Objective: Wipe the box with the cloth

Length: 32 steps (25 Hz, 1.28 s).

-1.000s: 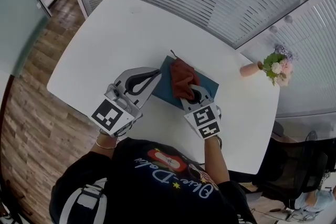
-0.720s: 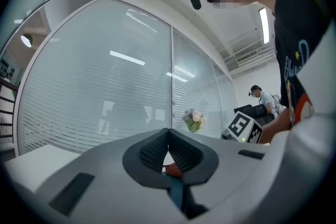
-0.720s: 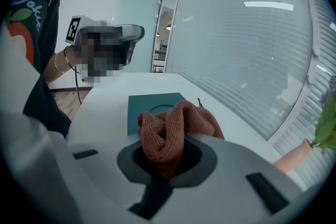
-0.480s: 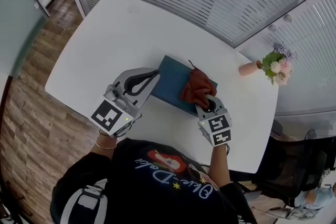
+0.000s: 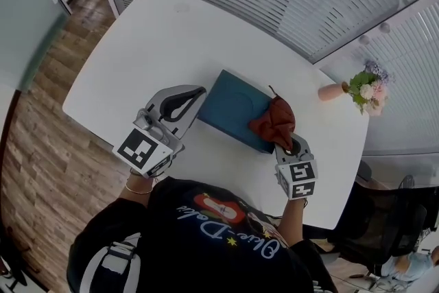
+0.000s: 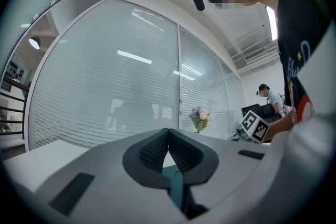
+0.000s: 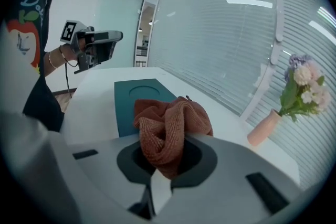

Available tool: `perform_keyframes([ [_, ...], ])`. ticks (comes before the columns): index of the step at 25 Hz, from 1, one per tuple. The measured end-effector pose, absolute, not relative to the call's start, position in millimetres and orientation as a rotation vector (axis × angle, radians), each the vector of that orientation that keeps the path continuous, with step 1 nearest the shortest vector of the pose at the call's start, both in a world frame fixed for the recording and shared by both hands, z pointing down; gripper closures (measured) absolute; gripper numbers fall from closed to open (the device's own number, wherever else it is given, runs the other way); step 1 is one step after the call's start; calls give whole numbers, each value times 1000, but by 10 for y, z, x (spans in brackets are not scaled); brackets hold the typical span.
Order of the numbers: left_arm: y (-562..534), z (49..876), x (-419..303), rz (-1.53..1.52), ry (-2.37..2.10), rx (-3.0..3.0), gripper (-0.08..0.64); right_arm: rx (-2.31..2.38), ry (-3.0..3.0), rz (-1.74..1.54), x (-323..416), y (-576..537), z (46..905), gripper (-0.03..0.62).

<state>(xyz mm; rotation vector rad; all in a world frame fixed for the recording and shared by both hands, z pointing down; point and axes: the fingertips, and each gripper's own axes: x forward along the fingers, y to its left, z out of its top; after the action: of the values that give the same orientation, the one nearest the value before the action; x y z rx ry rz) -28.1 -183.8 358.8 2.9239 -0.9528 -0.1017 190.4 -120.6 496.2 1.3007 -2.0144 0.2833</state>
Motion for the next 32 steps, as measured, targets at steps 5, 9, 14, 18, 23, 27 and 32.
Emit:
perform_keyframes([
  [5, -1817, 3571, -157, -125, -904, 2933, 557, 1393, -1946, 323, 2181, -1129, 4953, 566],
  [9, -1795, 3558, -53, -122, -871, 2950, 557, 1483, -1902, 273, 2370, -1137, 4767, 566],
  [14, -1823, 3572, -106, -109, -897, 2941, 557, 1520, -2017, 88, 2155, -1261, 4245, 566],
  [18, -1845, 3535, -178, -115, -930, 2945, 557, 1399, -2224, -91, 1498, -1408, 3899, 566],
  [23, -1842, 3528, -276, -116, -966, 2937, 557, 1066, -2446, -225, 543, -1440, 3742, 566],
  [27, -1888, 3522, -376, -125, -1018, 2921, 557, 794, -2513, -93, -18, -1392, 3983, 566],
  [32, -1882, 3542, -435, -135, -1035, 2902, 557, 692, -2374, -142, -200, -1567, 4501, 566],
])
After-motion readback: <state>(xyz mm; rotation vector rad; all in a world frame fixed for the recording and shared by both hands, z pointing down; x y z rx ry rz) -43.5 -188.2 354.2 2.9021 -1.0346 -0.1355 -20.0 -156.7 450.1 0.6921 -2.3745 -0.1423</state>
